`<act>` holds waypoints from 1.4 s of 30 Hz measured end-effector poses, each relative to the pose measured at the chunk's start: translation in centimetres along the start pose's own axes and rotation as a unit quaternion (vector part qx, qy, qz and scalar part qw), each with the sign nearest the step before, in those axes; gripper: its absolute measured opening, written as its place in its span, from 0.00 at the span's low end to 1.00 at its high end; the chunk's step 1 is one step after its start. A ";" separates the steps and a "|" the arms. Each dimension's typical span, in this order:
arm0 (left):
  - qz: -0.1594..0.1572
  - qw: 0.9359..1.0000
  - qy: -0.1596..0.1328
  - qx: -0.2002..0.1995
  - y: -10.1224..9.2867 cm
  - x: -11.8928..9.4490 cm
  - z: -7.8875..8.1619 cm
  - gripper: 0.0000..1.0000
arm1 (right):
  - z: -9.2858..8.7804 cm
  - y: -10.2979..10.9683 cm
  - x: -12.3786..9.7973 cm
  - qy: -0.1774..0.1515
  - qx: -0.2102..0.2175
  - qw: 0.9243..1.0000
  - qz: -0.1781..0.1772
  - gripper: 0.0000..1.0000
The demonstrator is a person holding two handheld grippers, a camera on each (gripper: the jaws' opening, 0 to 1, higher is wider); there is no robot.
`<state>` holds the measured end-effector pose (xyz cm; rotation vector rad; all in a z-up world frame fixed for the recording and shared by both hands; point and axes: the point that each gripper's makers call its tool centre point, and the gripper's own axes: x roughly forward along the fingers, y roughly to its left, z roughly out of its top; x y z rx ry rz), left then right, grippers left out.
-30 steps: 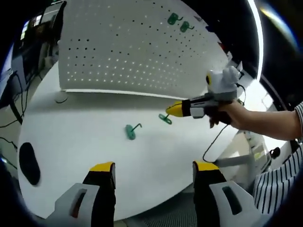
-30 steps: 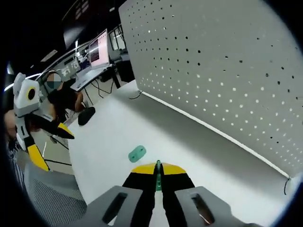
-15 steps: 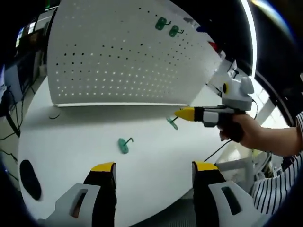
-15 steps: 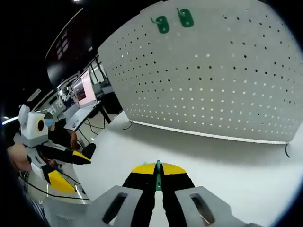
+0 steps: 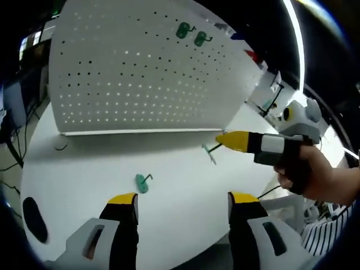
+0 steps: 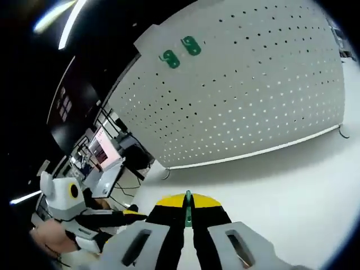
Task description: Insert the hook assembly into the mounting plate slot until the hook locks in place.
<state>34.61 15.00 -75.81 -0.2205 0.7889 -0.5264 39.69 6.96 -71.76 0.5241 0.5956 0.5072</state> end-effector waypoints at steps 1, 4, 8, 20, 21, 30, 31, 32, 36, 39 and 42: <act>0.003 1.000 -0.002 0.002 0.1 0.0 0.1 0.65 | 0.1 0.3 -0.1 -0.003 0.007 1.000 0.004 0.00; 0.005 1.000 -0.004 0.002 -0.1 0.1 0.4 0.64 | 0.4 1.3 -0.5 -0.012 0.018 1.000 0.015 0.00; 0.005 1.000 -0.011 0.003 -0.6 0.3 0.8 0.64 | 0.6 2.2 -1.1 -0.029 0.047 0.998 0.021 0.00; -0.015 1.000 -0.027 -0.001 -2.1 0.4 2.2 0.60 | 0.0 3.5 -1.8 -0.036 0.001 0.999 0.029 0.00; -0.018 0.999 -0.027 0.001 -2.3 0.4 2.4 0.59 | 0.0 3.7 -1.9 -0.037 -0.004 0.999 0.031 0.00; -0.042 0.998 -0.033 0.012 -3.4 0.4 3.0 0.46 | -0.4 4.9 -2.0 -0.039 -0.040 0.997 0.049 0.00; -0.044 0.998 -0.033 0.011 -3.5 0.4 3.1 0.44 | -0.3 5.1 -2.0 -0.040 -0.043 0.997 0.051 0.00; -0.048 0.998 -0.035 0.009 -3.7 0.4 3.1 0.42 | -0.3 5.2 -2.0 -0.041 -0.044 0.997 0.053 0.00; -0.059 0.998 -0.038 -0.010 -4.1 0.4 3.2 0.37 | -0.2 5.6 -1.9 -0.043 -0.050 0.996 0.060 0.00; -0.077 0.996 -0.039 -0.034 -4.7 0.3 3.2 0.32 | -0.4 5.8 -1.8 -0.041 -0.056 0.995 0.065 0.00; -0.081 0.995 -0.042 -0.044 -4.9 0.3 3.2 0.25 | -0.3 6.1 -1.9 -0.042 -0.060 0.995 0.068 0.00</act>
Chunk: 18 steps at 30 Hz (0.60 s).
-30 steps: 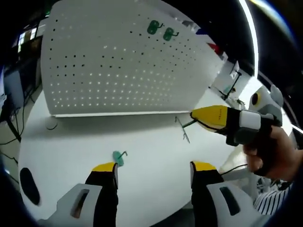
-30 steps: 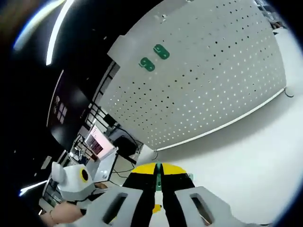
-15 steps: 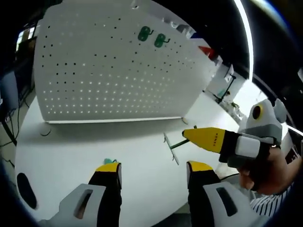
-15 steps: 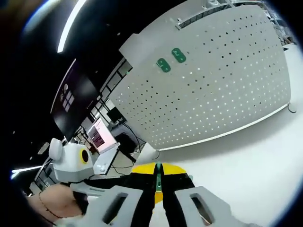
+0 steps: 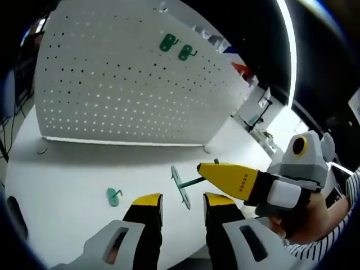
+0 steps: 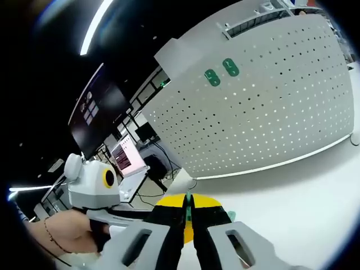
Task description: Insert the hook assembly into the mounting plate slot until the hook locks in place.
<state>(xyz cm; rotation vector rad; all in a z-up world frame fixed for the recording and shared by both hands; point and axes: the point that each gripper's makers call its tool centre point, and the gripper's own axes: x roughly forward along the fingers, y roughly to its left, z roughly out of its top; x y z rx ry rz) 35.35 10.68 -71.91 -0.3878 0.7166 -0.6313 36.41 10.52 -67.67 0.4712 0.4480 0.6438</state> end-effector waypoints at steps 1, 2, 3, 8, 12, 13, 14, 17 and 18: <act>0.000 1.000 -0.002 -0.002 0.0 0.0 0.0 0.24 | 0.0 0.1 0.0 0.001 -0.002 1.000 0.003 0.00; -0.001 1.000 -0.002 -0.004 0.0 0.0 0.0 0.22 | 0.1 0.2 0.0 0.000 -0.003 1.000 0.004 0.00; -0.003 1.000 -0.004 -0.006 -0.1 0.0 0.1 0.20 | 0.1 0.3 0.0 0.000 -0.006 1.000 0.006 0.00; -0.009 1.000 -0.013 -0.026 -0.2 -0.1 0.3 0.11 | 0.4 0.6 0.1 -0.002 -0.015 1.000 0.012 0.00; -0.013 0.999 -0.025 -0.045 -0.1 -0.2 0.6 0.09 | 0.3 1.0 0.0 -0.002 -0.025 1.000 0.017 0.00; -0.016 0.998 -0.025 -0.051 -0.1 -0.2 0.6 0.07 | 0.3 1.1 0.0 -0.001 -0.023 1.000 0.017 0.00; -0.019 0.998 -0.025 -0.052 -0.2 -0.2 0.6 0.06 | 0.2 1.1 -0.1 0.000 -0.015 1.000 0.016 0.00; -0.021 0.997 -0.026 -0.064 -0.3 -0.2 0.5 0.05 | 0.2 1.1 -0.1 -0.003 -0.022 1.000 0.014 0.00; -0.022 0.997 -0.026 -0.068 -0.3 -0.2 0.4 0.05 | 0.2 1.2 -0.1 -0.002 -0.021 1.000 0.014 0.00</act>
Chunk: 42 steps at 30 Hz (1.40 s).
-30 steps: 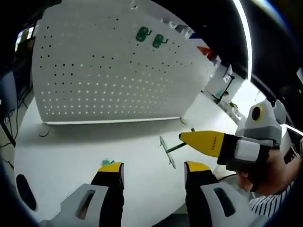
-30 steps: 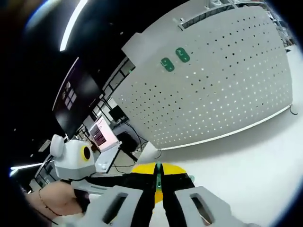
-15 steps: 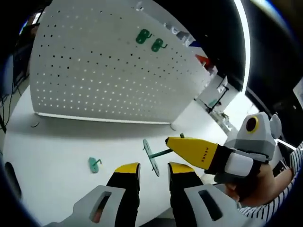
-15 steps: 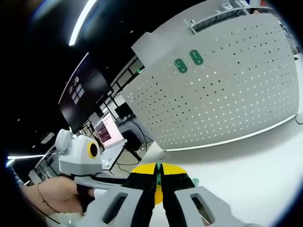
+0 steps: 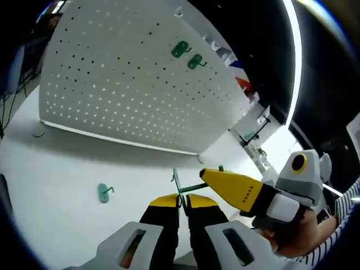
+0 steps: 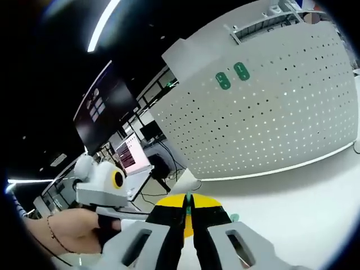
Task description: Insert the hook assembly into the mounting plate slot until the hook locks in place.
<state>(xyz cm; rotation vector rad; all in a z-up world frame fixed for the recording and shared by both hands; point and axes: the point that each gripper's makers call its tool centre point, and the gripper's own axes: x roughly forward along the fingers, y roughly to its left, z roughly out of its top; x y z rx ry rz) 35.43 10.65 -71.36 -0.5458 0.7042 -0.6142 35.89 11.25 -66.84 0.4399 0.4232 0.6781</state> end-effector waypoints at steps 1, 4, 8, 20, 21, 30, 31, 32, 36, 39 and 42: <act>-0.002 1.000 -0.001 -0.003 0.0 0.0 0.0 0.05 | 0.0 0.0 0.0 0.000 0.000 1.000 0.000 0.00; -0.007 1.000 -0.003 -0.015 0.0 -0.2 0.0 0.04 | -0.1 0.1 -0.2 0.000 -0.006 1.000 0.000 0.00; 0.013 0.999 -0.029 0.001 0.5 -0.4 0.8 0.02 | -0.2 0.5 -0.3 0.001 -0.025 1.000 0.002 0.00; 0.009 0.999 -0.020 0.029 0.2 -0.7 1.0 0.01 | 0.5 1.0 -0.1 0.005 -0.054 0.998 0.007 0.01; 0.010 0.999 -0.021 0.034 0.2 -0.7 1.0 0.01 | 0.7 1.0 -0.1 0.005 -0.054 0.998 0.011 0.02; 0.022 0.997 -0.015 0.070 0.6 -1.0 0.7 0.01 | 1.6 1.5 -0.7 0.003 -0.035 0.999 0.028 0.08; 0.023 0.997 -0.015 0.072 0.6 -1.0 0.8 0.01 | 1.5 1.4 -0.7 0.004 -0.029 0.999 0.029 0.09; 0.025 0.996 -0.015 0.081 0.7 -1.1 0.8 0.01 | 1.5 1.3 -0.8 0.006 -0.026 0.999 0.030 0.10; 0.036 0.991 -0.015 0.126 0.9 -1.4 1.1 0.01 | 1.3 0.7 -0.9 0.012 -0.025 0.999 0.022 0.13; 0.043 0.987 -0.016 0.157 0.9 -1.7 1.3 0.01 | 1.1 0.5 -1.0 0.019 -0.015 0.999 0.024 0.13; 0.046 0.983 -0.017 0.178 0.9 -1.7 1.6 0.01 | 1.3 0.7 -1.0 0.017 -0.011 0.999 0.026 0.14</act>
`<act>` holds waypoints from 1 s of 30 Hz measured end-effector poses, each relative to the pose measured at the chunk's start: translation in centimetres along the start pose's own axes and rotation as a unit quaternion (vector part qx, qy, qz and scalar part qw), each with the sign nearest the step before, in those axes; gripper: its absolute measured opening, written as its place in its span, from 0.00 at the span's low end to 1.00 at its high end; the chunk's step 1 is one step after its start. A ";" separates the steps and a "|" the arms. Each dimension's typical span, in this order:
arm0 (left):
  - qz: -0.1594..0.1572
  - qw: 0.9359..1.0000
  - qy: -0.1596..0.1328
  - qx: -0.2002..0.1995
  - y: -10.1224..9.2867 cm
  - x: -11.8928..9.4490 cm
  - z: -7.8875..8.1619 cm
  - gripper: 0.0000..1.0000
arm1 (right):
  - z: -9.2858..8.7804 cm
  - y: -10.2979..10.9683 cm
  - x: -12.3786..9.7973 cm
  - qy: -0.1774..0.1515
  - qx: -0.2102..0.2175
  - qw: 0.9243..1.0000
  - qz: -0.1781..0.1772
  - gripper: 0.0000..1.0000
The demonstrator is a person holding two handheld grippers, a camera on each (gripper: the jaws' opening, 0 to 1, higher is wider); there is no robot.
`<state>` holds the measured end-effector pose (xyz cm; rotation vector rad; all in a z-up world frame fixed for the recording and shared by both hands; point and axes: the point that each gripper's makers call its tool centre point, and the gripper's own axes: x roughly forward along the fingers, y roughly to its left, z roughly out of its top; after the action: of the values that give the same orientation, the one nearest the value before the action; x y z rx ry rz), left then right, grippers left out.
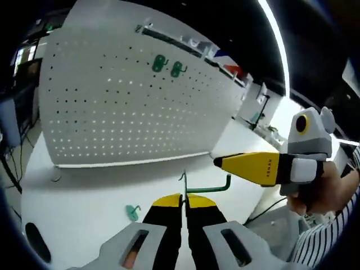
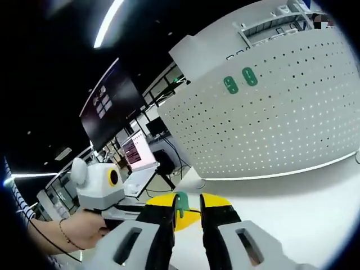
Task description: Insert the hook assembly into the mounting plate slot until the hook locks in place.
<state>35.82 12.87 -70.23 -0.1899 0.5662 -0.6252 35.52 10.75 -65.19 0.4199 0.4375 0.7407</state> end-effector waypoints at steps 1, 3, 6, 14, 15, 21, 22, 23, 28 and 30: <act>-0.001 1.000 0.000 0.008 0.0 0.0 0.1 0.01 | 0.1 0.1 0.0 -0.001 0.002 1.000 0.002 0.14; -0.003 1.000 -0.003 0.017 -0.1 0.1 0.3 0.01 | 0.3 0.4 0.2 -0.004 0.010 1.000 0.007 0.14; -0.009 1.000 -0.009 0.022 -0.4 0.2 0.6 0.01 | 0.4 0.8 0.4 -0.003 0.008 1.000 0.013 0.14; -0.013 0.998 -0.045 0.042 -0.9 -0.1 1.9 0.01 | 0.3 1.1 0.6 -0.002 0.012 1.000 0.020 0.14; -0.010 0.997 -0.051 0.050 -0.8 -0.1 2.1 0.01 | 0.3 1.1 0.6 0.000 0.019 1.000 0.021 0.14; -0.004 0.995 -0.065 0.072 -0.8 -0.2 2.9 0.01 | -0.2 1.9 0.8 0.015 -0.002 0.999 0.035 0.09; -0.004 0.995 -0.067 0.073 -0.8 -0.2 3.0 0.01 | -0.3 2.0 0.9 0.018 -0.003 0.999 0.037 0.09; -0.005 0.995 -0.069 0.075 -0.9 -0.2 3.1 0.01 | -0.3 2.2 0.9 0.018 -0.005 0.999 0.039 0.08; -0.002 0.992 -0.077 0.102 -1.4 -0.6 3.3 0.01 | -0.1 2.1 1.0 0.013 -0.007 0.999 0.036 0.06; -0.002 0.992 -0.078 0.101 -1.4 -0.7 3.3 0.01 | -0.1 2.1 1.0 0.009 -0.011 0.999 0.034 0.05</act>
<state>36.49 12.18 -66.74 -0.0480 0.3490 -0.6603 34.97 12.92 -64.41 0.4099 0.4327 0.8143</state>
